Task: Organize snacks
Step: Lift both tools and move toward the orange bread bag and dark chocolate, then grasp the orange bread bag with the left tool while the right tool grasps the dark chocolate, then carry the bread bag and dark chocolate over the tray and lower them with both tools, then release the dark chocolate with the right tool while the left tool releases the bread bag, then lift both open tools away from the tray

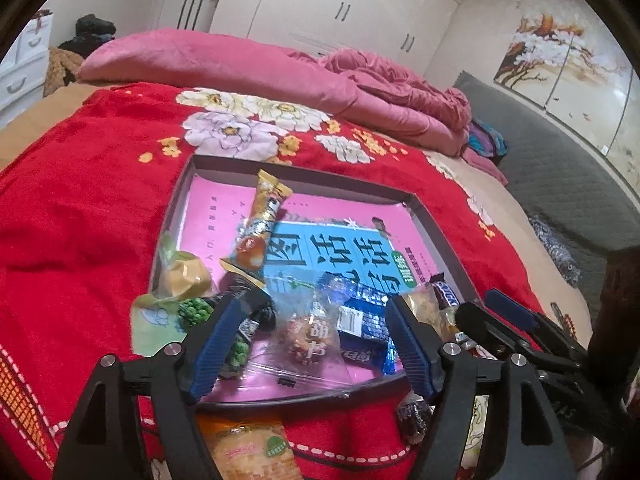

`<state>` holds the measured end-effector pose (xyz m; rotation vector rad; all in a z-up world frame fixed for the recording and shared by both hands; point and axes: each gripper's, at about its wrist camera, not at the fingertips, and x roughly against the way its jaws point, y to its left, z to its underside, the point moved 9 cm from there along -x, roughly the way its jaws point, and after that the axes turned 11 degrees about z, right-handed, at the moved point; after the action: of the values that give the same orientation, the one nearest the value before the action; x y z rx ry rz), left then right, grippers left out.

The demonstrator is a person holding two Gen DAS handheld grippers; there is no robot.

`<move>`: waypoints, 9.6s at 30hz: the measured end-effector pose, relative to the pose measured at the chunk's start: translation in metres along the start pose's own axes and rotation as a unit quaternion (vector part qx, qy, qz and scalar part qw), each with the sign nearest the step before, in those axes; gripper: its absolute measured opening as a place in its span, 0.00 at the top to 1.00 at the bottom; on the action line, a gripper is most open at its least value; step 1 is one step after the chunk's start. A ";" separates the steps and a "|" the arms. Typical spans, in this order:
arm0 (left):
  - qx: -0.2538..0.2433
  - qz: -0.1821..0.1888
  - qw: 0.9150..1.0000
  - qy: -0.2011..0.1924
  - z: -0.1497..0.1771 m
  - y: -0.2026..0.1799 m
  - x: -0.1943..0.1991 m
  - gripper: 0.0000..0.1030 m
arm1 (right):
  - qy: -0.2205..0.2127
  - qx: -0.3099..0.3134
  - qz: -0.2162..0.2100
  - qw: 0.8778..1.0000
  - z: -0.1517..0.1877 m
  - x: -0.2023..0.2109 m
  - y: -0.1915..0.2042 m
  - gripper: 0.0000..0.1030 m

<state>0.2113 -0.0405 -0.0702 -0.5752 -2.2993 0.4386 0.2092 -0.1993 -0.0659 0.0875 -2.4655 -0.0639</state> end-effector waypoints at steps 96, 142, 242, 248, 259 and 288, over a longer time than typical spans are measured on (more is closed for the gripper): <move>0.017 -0.057 0.992 0.108 0.079 0.010 0.042 0.61 | 0.067 0.095 -0.109 0.987 0.066 0.032 0.044 0.65; -0.039 -0.087 0.995 0.040 0.024 0.019 0.006 0.61 | 0.032 0.017 -0.079 0.996 0.013 0.003 0.023 0.65; -0.033 -0.063 0.996 0.048 0.024 0.014 -0.013 0.59 | 0.047 0.091 -0.022 0.995 0.028 -0.023 0.043 0.64; -0.033 -0.063 0.996 0.051 0.024 0.016 -0.013 0.59 | 0.047 0.103 -0.014 0.993 0.029 -0.023 0.045 0.64; -0.035 -0.070 0.996 0.050 0.023 0.015 -0.011 0.49 | 0.046 0.107 0.001 0.993 0.031 -0.023 0.040 0.63; -0.055 -0.059 0.997 0.007 0.015 -0.007 0.016 0.24 | -0.023 0.042 0.027 0.998 0.003 0.017 0.004 0.20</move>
<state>0.1882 -0.0404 -0.0676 -0.4905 -2.3396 0.2511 0.1937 -0.1970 -0.0571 0.0574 -2.5153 0.0614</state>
